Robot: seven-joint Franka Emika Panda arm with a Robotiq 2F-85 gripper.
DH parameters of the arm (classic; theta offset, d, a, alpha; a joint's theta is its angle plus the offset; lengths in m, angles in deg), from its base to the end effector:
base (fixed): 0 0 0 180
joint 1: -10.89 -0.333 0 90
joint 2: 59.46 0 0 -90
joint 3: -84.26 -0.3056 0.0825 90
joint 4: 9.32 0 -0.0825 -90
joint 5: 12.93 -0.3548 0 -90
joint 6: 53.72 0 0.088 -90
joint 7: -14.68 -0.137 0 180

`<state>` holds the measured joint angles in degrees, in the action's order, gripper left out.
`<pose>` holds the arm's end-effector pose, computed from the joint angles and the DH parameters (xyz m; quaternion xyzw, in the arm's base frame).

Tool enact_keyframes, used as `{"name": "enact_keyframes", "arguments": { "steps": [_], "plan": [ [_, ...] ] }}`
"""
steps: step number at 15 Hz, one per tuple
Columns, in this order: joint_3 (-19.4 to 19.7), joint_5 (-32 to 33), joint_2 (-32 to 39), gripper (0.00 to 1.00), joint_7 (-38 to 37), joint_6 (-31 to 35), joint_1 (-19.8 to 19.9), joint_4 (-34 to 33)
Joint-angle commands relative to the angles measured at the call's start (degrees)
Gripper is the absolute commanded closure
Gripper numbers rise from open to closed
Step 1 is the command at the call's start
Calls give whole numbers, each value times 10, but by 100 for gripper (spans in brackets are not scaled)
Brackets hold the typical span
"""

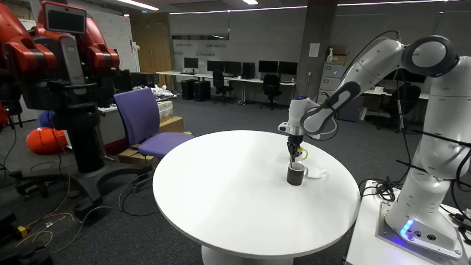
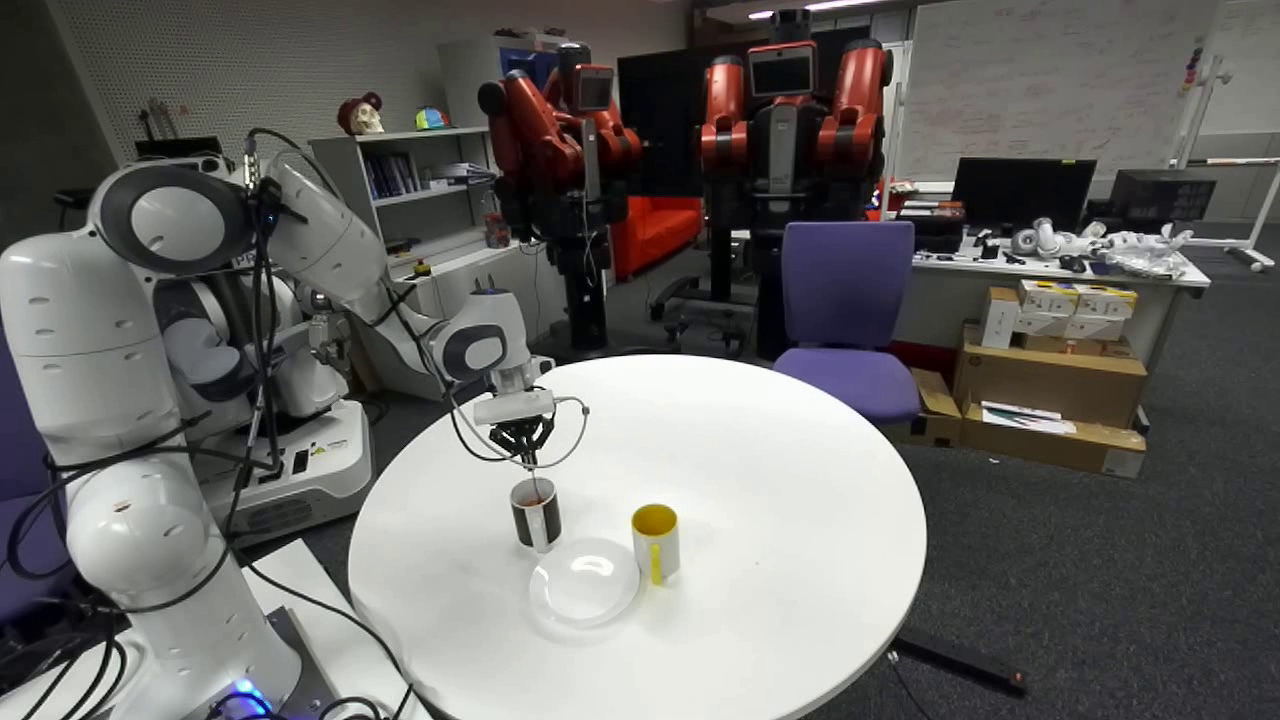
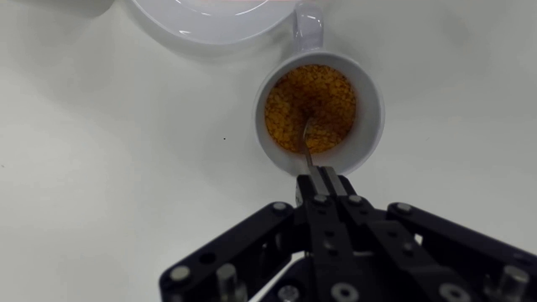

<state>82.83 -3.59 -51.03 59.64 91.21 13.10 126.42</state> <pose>0.4908 -0.0076 0.2481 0.8987 0.4362 -0.0114 0.0445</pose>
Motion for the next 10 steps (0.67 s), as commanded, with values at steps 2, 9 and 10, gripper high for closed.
{"name": "enact_keyframes", "arguments": {
  "steps": [2,9,10],
  "plan": [
    [5,-1,1,100,-6,-6,5,-16],
    [9,-1,-7,100,-4,-15,4,3],
    [6,-5,-6,100,-1,-14,3,3]
  ]
}}
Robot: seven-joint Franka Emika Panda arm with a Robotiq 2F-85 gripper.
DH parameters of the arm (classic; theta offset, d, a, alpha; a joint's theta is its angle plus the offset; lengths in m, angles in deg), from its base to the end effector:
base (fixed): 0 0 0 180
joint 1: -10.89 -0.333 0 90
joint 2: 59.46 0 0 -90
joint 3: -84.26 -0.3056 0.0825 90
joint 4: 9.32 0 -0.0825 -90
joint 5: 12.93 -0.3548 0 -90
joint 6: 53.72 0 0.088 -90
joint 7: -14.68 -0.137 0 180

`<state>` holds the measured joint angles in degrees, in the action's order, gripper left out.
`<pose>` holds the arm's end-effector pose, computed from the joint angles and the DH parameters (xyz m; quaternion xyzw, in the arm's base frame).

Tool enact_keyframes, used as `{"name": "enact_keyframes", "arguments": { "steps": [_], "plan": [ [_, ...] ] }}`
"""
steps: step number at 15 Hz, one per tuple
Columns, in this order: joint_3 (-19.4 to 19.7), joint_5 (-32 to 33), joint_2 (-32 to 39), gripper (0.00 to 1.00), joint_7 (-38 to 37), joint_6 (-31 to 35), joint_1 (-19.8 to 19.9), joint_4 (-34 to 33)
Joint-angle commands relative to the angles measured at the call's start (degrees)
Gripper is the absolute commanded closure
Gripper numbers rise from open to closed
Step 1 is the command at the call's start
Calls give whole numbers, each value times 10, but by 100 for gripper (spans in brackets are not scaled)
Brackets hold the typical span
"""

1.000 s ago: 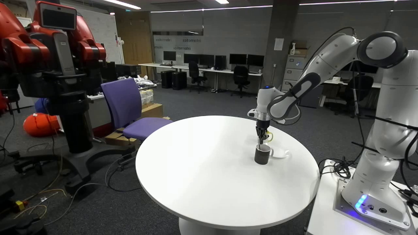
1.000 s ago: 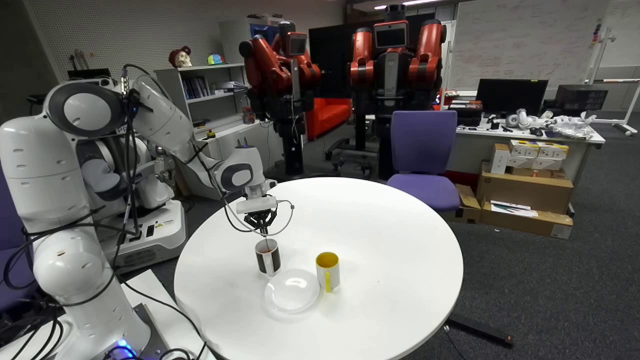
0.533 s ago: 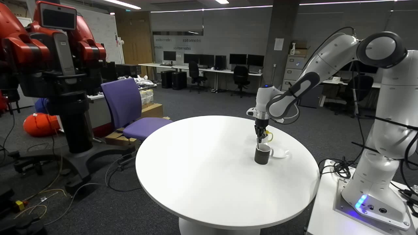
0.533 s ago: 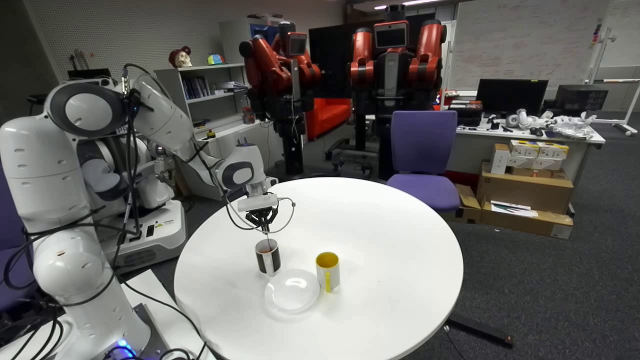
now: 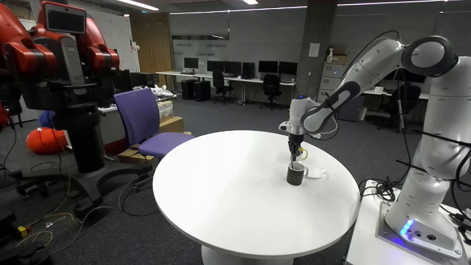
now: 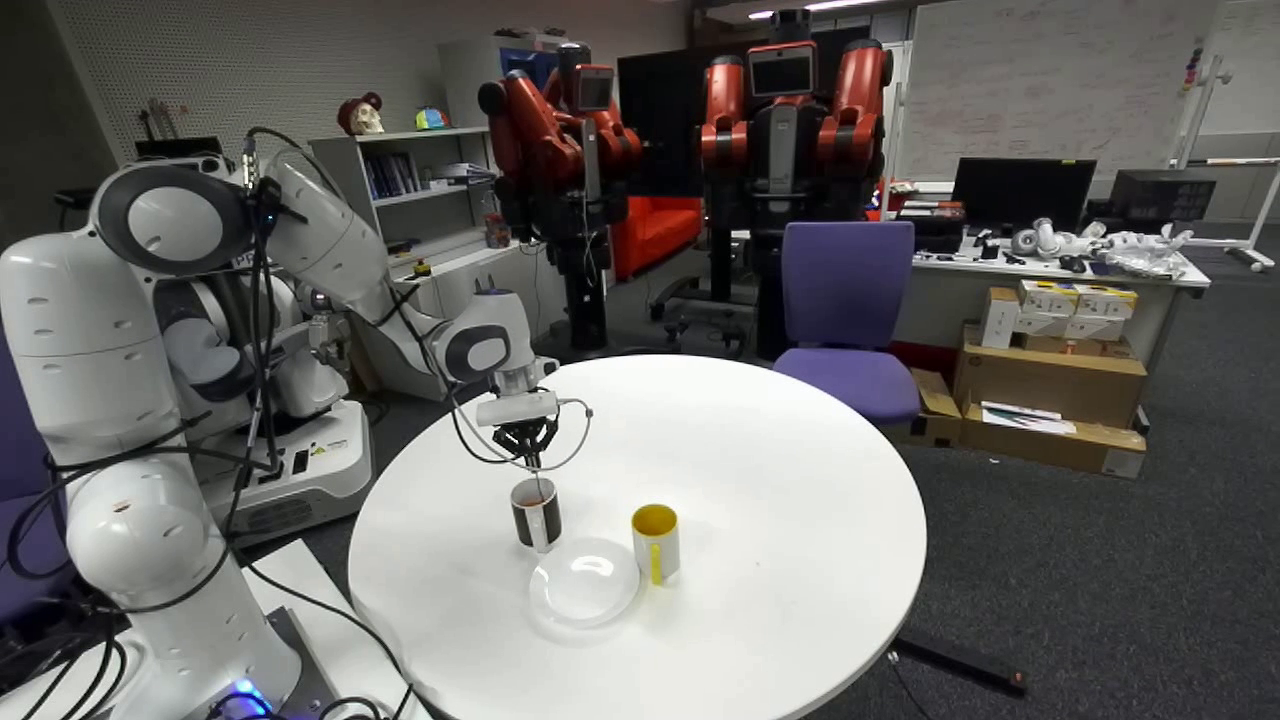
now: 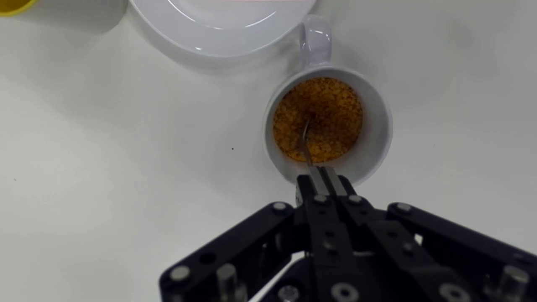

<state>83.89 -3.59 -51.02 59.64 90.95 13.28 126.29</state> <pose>0.4908 -0.0185 0.2484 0.9033 0.4263 -0.0137 0.0452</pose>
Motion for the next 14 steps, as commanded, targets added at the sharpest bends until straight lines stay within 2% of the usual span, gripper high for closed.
{"name": "enact_keyframes", "arguments": {
  "steps": [1,10,14],
  "plan": [
    [-7,-7,-5,100,1,-11,-1,5],
    [-37,-46,27,100,17,-12,-3,-24],
    [-33,-37,26,100,6,-12,0,-26]
  ]
}}
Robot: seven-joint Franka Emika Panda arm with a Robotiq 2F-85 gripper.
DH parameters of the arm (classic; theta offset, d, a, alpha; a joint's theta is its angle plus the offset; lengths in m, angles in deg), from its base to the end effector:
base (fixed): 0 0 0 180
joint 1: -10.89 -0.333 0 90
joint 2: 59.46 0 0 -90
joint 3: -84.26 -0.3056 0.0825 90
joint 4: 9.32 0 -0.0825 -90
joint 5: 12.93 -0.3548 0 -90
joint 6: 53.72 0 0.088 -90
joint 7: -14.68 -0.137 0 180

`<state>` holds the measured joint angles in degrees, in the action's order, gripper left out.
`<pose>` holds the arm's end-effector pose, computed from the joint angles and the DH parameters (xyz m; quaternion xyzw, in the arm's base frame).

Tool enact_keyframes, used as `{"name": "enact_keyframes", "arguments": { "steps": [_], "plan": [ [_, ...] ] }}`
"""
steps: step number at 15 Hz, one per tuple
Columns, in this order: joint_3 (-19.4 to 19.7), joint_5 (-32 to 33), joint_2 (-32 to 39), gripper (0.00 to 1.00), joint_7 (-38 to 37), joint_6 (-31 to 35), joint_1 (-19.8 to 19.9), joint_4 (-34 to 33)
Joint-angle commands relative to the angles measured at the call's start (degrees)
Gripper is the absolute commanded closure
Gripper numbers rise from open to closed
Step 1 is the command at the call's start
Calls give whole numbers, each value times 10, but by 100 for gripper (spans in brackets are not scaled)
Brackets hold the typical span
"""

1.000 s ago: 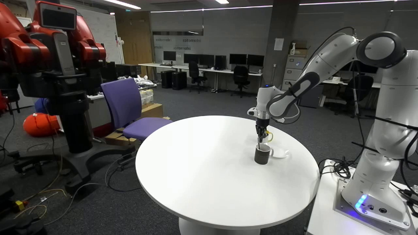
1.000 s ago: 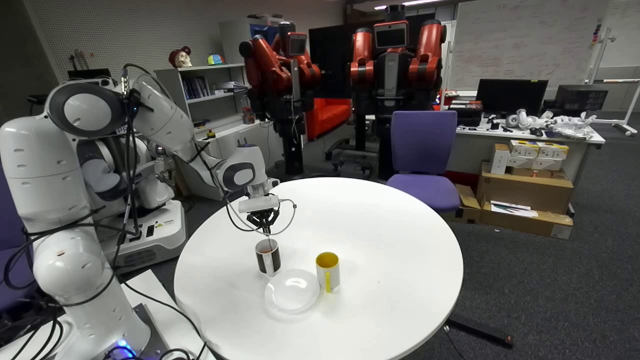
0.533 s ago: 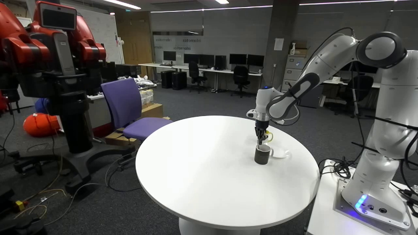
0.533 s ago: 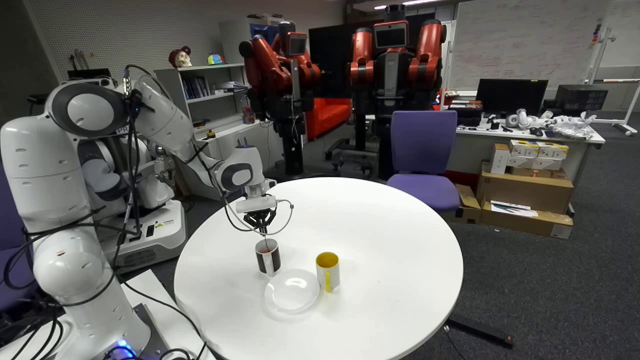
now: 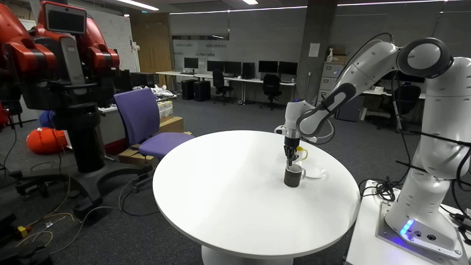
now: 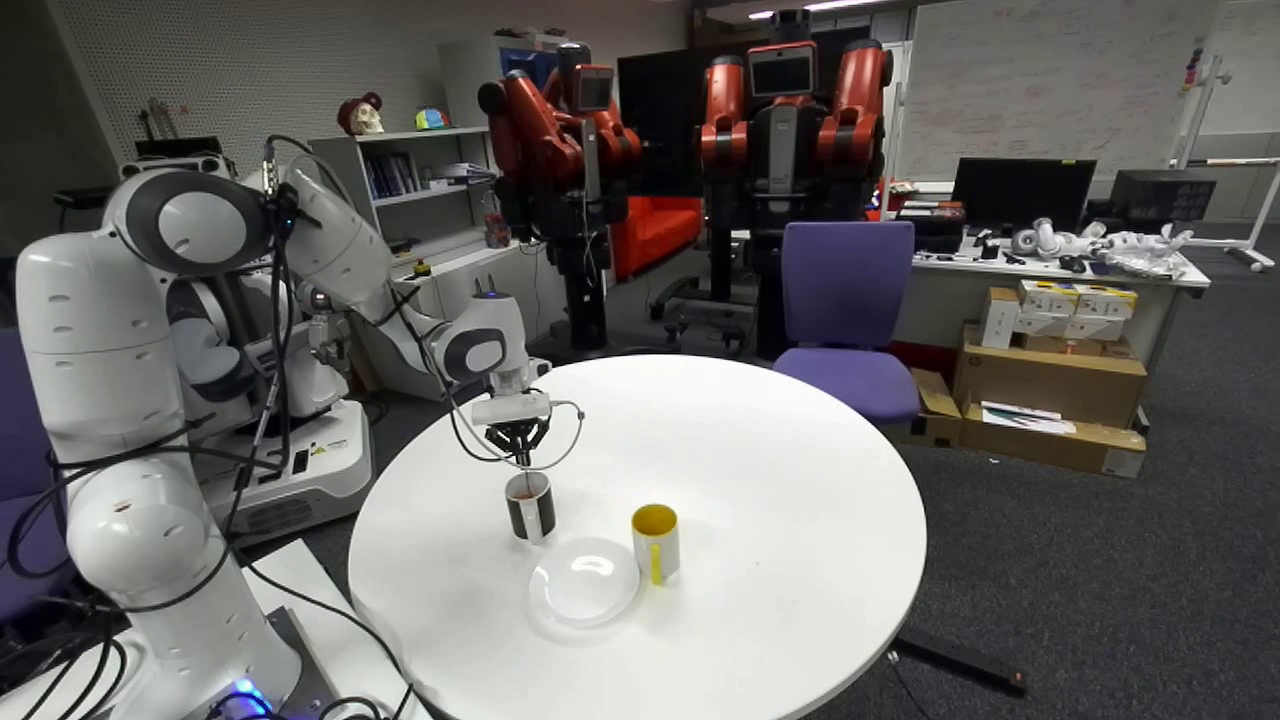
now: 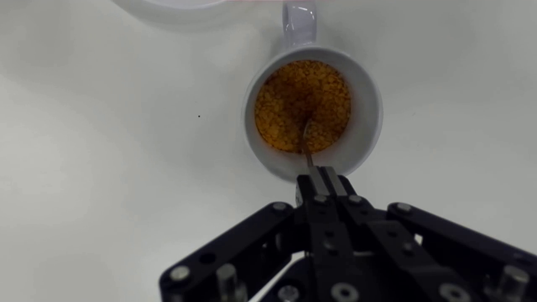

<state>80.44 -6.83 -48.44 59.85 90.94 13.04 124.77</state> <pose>0.4968 0.0143 0.2359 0.8994 0.4364 -0.0122 0.0212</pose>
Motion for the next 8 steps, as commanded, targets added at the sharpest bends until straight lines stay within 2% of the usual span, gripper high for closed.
{"name": "enact_keyframes", "arguments": {
  "steps": [1,8],
  "plan": [
    [2,-3,-1,100,3,-14,3,-9],
    [-4,-4,-5,100,9,-26,-2,-3]
  ]
}}
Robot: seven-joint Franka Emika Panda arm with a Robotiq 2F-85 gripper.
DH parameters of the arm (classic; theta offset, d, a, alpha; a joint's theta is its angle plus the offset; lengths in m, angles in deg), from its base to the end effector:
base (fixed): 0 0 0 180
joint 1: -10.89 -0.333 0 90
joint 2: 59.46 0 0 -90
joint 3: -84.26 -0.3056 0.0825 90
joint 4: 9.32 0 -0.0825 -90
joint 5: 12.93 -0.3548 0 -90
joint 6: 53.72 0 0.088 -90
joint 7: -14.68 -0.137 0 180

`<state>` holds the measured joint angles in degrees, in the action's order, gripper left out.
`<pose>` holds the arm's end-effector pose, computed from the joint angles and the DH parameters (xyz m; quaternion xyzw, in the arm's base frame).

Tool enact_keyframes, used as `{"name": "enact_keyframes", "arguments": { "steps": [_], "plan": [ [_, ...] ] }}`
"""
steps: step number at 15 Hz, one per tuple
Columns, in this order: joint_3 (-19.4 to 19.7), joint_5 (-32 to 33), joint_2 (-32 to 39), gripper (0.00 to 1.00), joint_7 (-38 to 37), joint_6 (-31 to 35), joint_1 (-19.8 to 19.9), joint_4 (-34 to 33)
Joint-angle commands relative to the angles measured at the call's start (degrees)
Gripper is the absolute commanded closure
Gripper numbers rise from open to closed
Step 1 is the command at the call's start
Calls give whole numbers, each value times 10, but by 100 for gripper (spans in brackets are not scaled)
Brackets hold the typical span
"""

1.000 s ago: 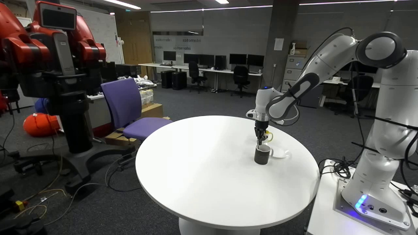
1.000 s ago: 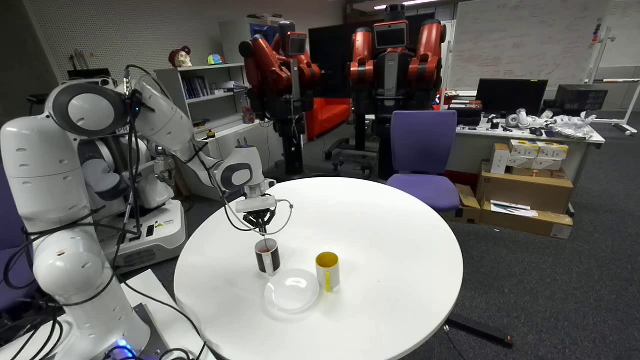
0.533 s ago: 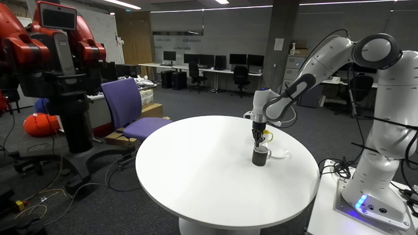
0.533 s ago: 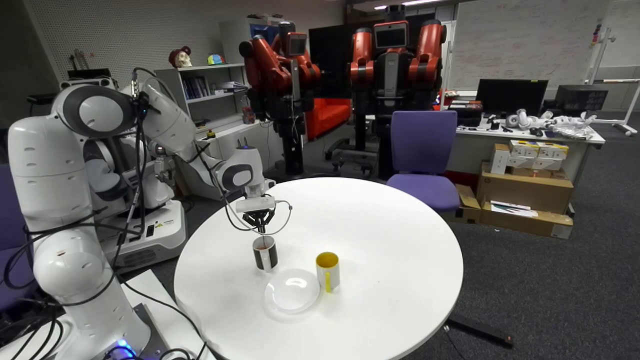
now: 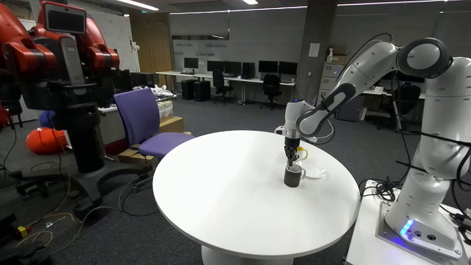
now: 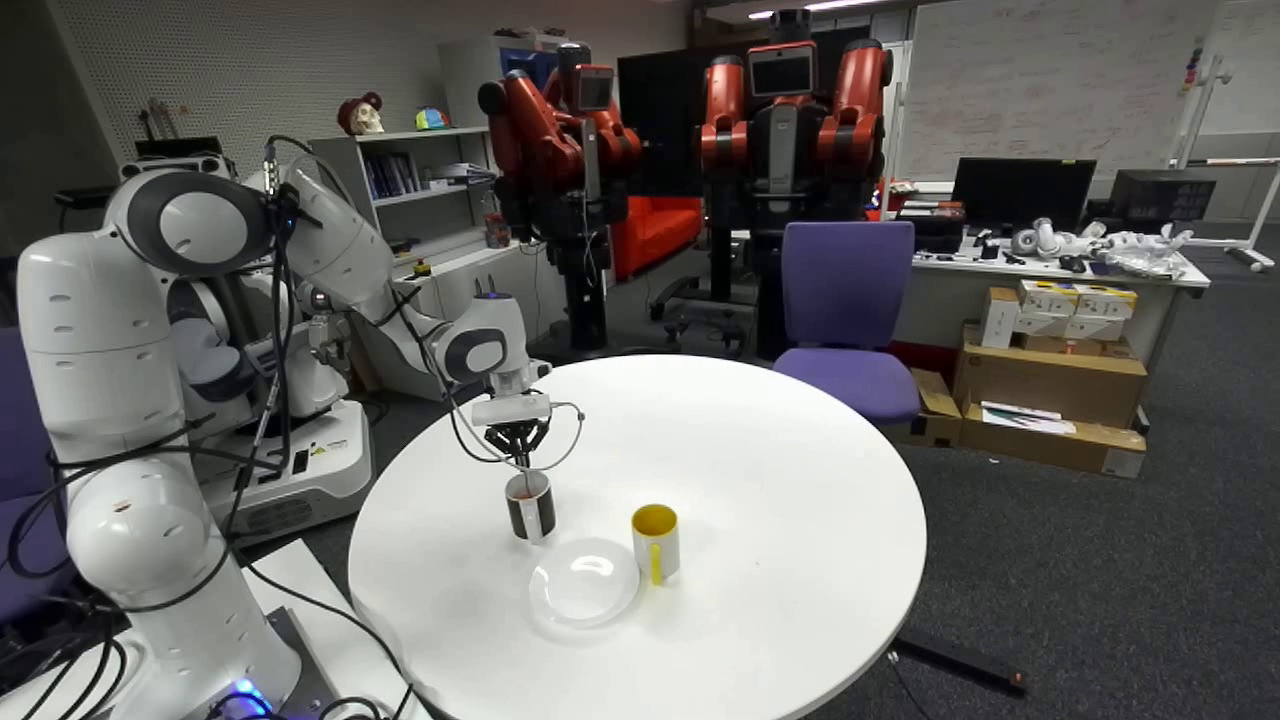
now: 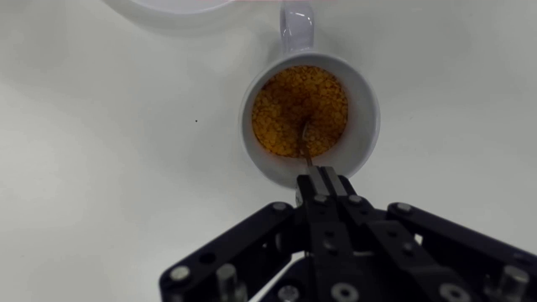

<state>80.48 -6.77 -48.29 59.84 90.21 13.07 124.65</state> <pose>0.4956 0.0135 0.2343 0.8996 0.4360 -0.0186 0.0193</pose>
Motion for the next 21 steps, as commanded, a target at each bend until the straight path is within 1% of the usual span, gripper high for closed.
{"name": "enact_keyframes", "arguments": {
  "steps": [1,6,21],
  "plan": [
    [-8,-6,-7,100,11,-18,-4,-4],
    [-16,-4,-5,100,9,-18,-8,-16],
    [4,11,-35,100,-1,-23,-3,6]
  ]
}}
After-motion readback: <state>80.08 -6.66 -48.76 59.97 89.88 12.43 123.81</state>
